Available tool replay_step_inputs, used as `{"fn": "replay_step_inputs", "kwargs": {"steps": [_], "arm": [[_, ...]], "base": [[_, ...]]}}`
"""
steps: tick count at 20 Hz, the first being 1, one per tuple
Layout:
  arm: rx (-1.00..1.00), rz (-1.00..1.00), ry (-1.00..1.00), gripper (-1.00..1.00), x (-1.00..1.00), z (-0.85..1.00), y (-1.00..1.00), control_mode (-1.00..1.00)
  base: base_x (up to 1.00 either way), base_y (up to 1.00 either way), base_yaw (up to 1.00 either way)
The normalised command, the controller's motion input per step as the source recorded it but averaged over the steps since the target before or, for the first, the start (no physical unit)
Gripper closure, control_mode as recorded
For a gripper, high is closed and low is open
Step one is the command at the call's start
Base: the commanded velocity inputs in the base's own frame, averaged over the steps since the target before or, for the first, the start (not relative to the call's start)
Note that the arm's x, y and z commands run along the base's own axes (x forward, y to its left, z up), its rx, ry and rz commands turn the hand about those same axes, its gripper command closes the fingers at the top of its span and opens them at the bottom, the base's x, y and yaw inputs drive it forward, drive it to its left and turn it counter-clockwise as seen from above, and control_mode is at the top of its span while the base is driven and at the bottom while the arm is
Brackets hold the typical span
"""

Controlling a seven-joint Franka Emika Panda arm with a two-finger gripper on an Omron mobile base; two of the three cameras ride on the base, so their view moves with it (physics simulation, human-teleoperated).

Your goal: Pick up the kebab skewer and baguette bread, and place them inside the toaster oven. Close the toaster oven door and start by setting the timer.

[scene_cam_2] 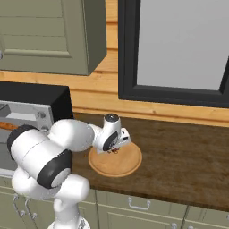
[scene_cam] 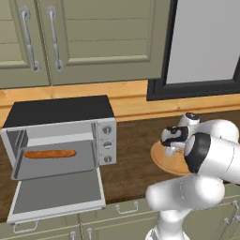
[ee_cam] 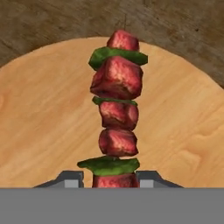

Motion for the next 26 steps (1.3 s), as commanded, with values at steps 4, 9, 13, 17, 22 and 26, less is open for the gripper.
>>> {"fn": "replay_step_inputs", "kwargs": {"steps": [4,9,13,17,22,26], "arm": [[-0.03,0.15,-0.01,1.00,-0.85,0.97,0.38,-1.00],[0.00,0.22,0.00,1.00,-1.00,1.00,0.79,-1.00],[0.00,0.23,-0.02,1.00,-1.00,1.00,1.00,-1.00],[0.00,0.18,0.00,1.00,-0.96,0.88,1.00,-1.00],[0.00,0.17,0.00,1.00,-0.40,0.91,1.00,-1.00],[0.00,0.21,0.00,1.00,-0.11,0.41,1.00,-1.00]], "base": [[0.00,0.00,0.00],[0.00,0.00,0.00],[0.00,0.00,0.00],[0.00,0.00,0.00],[0.00,0.00,0.00],[0.00,0.00,0.00]]}}
